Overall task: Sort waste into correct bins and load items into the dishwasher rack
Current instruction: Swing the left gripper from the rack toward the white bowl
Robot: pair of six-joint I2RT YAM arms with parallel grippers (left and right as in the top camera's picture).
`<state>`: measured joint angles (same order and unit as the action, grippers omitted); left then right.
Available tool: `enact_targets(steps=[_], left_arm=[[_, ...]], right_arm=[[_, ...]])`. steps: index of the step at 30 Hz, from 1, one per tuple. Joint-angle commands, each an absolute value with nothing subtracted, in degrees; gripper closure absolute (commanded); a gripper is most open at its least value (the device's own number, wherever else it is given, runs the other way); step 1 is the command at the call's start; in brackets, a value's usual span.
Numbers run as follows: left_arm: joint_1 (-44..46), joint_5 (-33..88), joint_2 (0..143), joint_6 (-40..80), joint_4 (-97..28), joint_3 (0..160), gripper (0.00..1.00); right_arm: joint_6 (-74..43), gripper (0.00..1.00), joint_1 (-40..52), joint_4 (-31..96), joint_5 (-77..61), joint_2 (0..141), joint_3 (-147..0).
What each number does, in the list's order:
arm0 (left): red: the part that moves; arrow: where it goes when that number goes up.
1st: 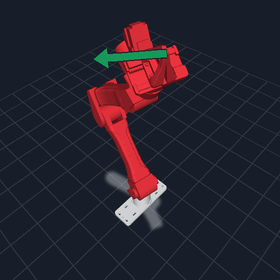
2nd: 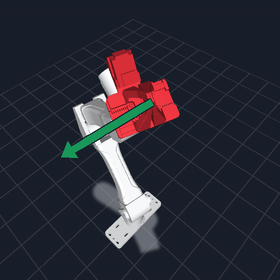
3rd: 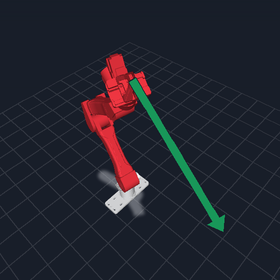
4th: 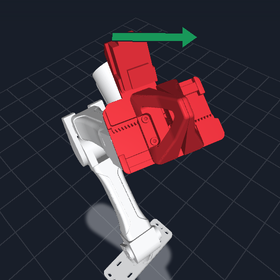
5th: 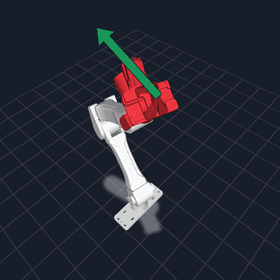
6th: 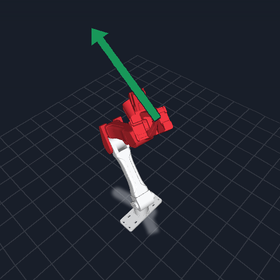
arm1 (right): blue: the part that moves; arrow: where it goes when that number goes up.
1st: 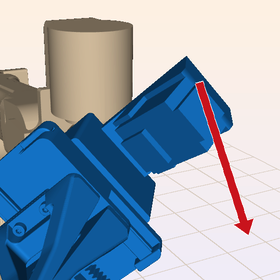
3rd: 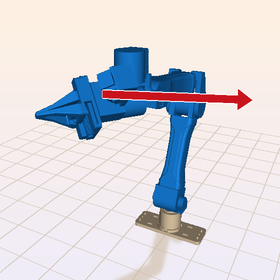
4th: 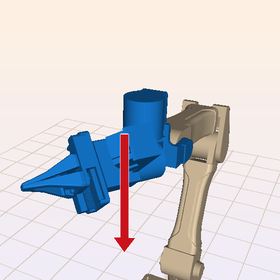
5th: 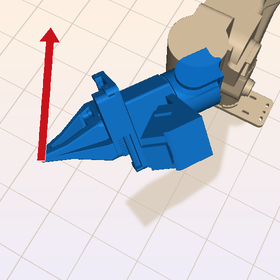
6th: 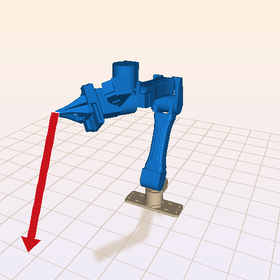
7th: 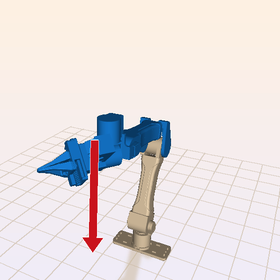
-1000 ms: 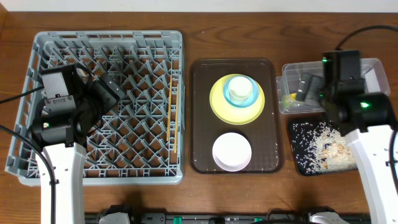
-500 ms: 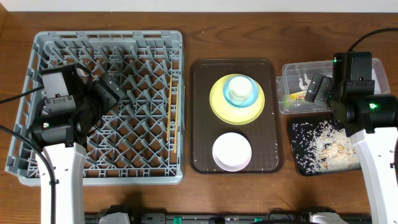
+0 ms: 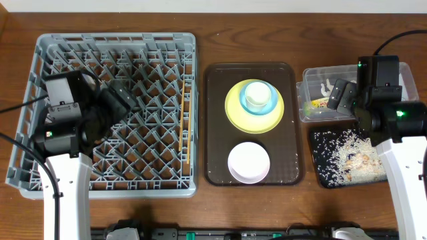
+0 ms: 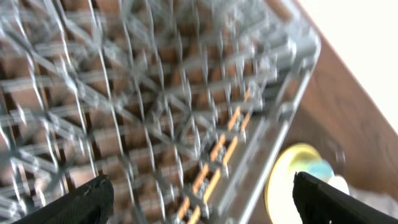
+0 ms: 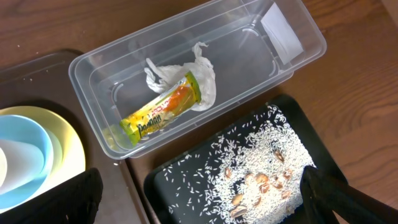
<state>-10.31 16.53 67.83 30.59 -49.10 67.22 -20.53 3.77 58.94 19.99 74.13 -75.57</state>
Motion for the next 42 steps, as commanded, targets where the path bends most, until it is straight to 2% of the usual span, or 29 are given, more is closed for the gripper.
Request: enact_targets(steps=[1,2,3,5,7,9,12,17,18,19,24,31,42], left_arm=[[-10.5,24.4,68.1,30.9,-52.2,67.9,0.24],[-10.2,26.0,68.1,30.9,-53.7,67.9,0.43],[-9.7,27.4,68.1,30.9,-55.2,67.9,0.55],[-7.7,27.9,68.1,30.4,-57.9,67.9,0.69],[-4.6,27.9,68.1,28.4,-60.3,67.9,0.89],[-0.3,27.6,68.1,27.0,-62.2,67.9,0.94],[8.8,23.5,68.1,27.1,-64.1,67.9,0.94],[23.3,16.4,68.4,30.4,-64.1,67.7,0.83],[26.0,14.7,68.5,32.3,-64.0,67.7,0.73],[29.2,12.6,68.8,35.1,-64.0,67.7,0.67],[41.7,5.0,70.2,43.3,-61.6,67.6,0.66],[56.1,0.1,77.1,43.4,-53.3,67.6,0.60],[66.0,-0.7,92.7,40.1,-40.4,67.6,0.60]], right_arm=[[-20.1,0.01,3.7,59.0,20.9,73.8,-75.6],[-20.1,0.01,3.7,59.0,20.9,73.8,-75.6],[-20.1,0.01,3.7,59.0,20.9,73.8,-75.6],[-20.1,0.01,3.7,59.0,20.9,73.8,-75.6],[-20.1,0.01,3.7,59.0,20.9,73.8,-75.6],[-20.1,0.01,3.7,59.0,20.9,73.8,-75.6],[-20.1,0.01,3.7,59.0,20.9,73.8,-75.6],[-20.1,0.01,3.7,59.0,20.9,73.8,-75.6],[-20.1,0.01,3.7,59.0,20.9,73.8,-75.6],[-20.1,0.01,3.7,59.0,20.9,73.8,-75.6],[-20.1,0.01,3.7,59.0,20.9,73.8,-75.6],[-20.1,0.01,3.7,59.0,20.9,73.8,-75.6],[-20.1,0.01,3.7,59.0,20.9,73.8,-75.6]])
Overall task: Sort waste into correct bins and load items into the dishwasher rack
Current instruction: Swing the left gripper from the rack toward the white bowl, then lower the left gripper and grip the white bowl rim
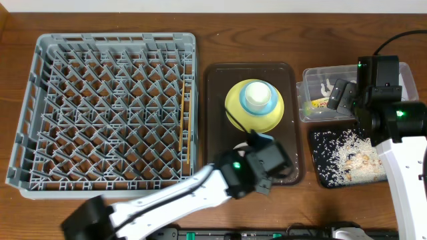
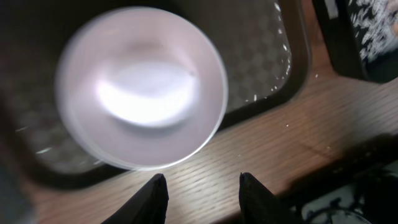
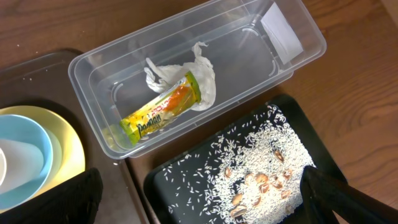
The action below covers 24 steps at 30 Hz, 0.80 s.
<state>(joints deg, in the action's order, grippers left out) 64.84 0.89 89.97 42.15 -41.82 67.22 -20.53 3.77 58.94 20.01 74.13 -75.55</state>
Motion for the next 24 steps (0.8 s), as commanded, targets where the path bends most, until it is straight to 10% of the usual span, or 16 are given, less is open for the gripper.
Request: enact_targets(steps=[1,24], left_arm=[[66.4,-0.7,93.8,39.5,-39.5,67.6,0.60],[67.0,-8.8,104.4,36.4,-31.1,67.6,0.61]], right_arm=[[-20.1,0.01,3.7,59.0,20.9,73.8,-75.6],[-20.1,0.01,3.7,59.0,20.9,73.8,-75.6]])
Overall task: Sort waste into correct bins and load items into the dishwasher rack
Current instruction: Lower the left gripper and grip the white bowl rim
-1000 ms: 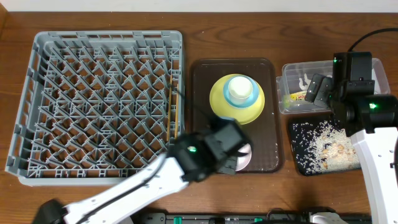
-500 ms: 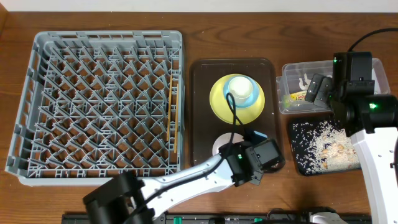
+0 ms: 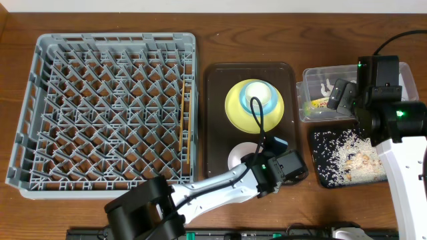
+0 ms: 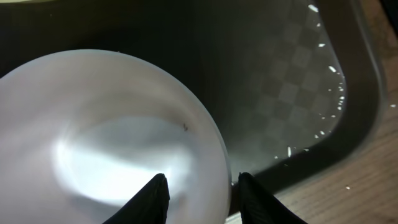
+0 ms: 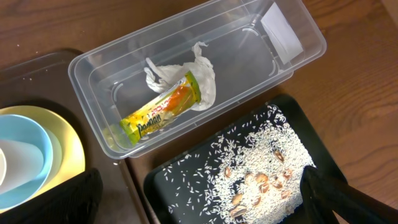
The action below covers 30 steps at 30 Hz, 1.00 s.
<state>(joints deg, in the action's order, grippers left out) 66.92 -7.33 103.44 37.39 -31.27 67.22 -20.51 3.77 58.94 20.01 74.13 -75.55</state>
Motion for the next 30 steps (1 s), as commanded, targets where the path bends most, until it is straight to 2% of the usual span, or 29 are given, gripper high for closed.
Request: enact_targets(steps=[1,5,17,22,30], left_arm=[[67.0,-8.8,104.5,36.4,-31.0,67.6,0.64],[67.0,-8.8,105.1,36.4,-30.9,67.6,0.67],[68.8,-9.6,106.9,36.5,-30.9,67.6,0.67],[68.8,-9.7,106.9,36.4,-30.9,67.6,0.74],[68.4,-9.7,106.2,36.4,-31.0,67.6,0.75]], right_arm=[[-20.1,0.01,3.7,59.0,20.9,73.8,-75.6],[-20.1,0.01,3.7,59.0,20.9,73.8,-75.6],[-20.1,0.01,3.7,59.0,20.9,73.8,-75.6],[-20.1,0.01,3.7,59.0,20.9,73.8,-75.6],[-20.1,0.01,3.7,59.0,20.9,73.8,-75.6]])
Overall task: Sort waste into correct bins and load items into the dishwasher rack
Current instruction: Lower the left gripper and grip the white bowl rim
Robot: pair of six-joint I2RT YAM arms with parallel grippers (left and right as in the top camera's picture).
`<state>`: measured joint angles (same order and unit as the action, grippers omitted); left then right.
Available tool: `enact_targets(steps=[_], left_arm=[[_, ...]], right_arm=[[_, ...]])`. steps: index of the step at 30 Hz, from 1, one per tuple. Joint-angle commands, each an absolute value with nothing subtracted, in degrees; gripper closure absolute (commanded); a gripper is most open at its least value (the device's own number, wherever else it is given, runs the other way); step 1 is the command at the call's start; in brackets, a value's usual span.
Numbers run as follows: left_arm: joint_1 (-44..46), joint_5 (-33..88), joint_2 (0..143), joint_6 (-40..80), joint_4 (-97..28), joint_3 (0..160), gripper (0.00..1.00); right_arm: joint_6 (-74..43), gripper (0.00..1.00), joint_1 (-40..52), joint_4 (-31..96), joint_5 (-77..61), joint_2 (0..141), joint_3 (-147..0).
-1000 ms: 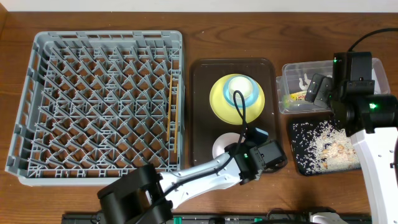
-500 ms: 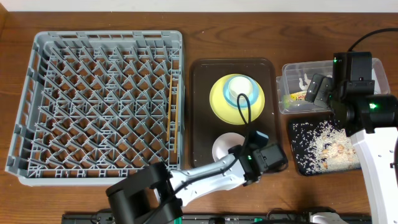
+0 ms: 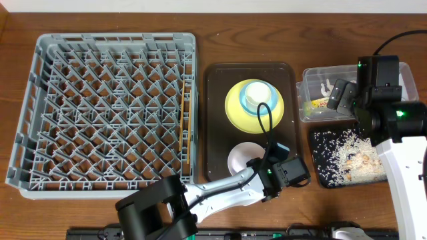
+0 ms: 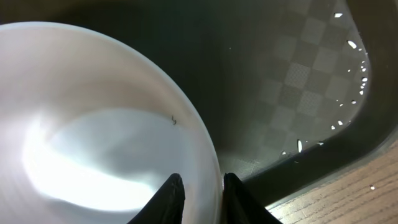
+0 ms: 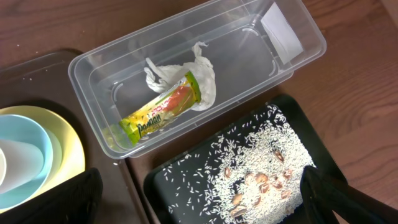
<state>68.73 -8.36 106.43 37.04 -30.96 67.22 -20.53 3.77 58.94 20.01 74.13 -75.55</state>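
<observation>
A white bowl (image 3: 241, 157) (image 4: 93, 124) lies at the near end of the brown tray (image 3: 217, 120). My left gripper (image 3: 265, 164) (image 4: 200, 182) is down at the bowl's right edge, one finger inside the rim and one outside, shut on it. A yellow plate (image 3: 235, 110) carrying a blue bowl and a white cup (image 3: 255, 95) sits at the tray's far end. The grey dishwasher rack (image 3: 113, 38) stands on the left. My right gripper (image 5: 202, 202) hangs open above the bins on the right, holding nothing.
A clear bin (image 5: 292, 59) holds a yellow snack wrapper (image 5: 163, 111) and a crumpled tissue (image 5: 202, 78). A black tray (image 5: 180, 186) beside it holds rice and nuts. Wooden chopsticks (image 3: 181, 127) lie along the rack's right side. Rice grains dot the brown tray's corner (image 4: 348, 68).
My left gripper's fingers have drawn closer together and now pinch the white bowl's right rim. The camera sits slightly nearer the bowl. The right arm has not moved.
My left gripper was first open above the rack on the left. Then it hung over the white bowl on the brown tray, then stood low with its fingers astride the bowl's rim. Now it has shut on that rim. The right arm stayed still throughout.
</observation>
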Motion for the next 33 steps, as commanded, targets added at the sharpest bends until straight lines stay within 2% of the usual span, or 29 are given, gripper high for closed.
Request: enact_targets(steps=[1,4,33], left_arm=[[68.4,-9.7,106.1,36.4,-31.0,67.6,0.76],[68.4,-9.8,106.1,36.4,-30.9,67.6,0.81],[68.6,-12.5,103.7,35.8,-31.9,67.6,0.80]], right_arm=[[-20.1,0.01,3.7,59.0,20.9,73.8,-75.6],[-20.1,0.01,3.7,59.0,20.9,73.8,-75.6],[-20.1,0.01,3.7,59.0,20.9,73.8,-75.6]])
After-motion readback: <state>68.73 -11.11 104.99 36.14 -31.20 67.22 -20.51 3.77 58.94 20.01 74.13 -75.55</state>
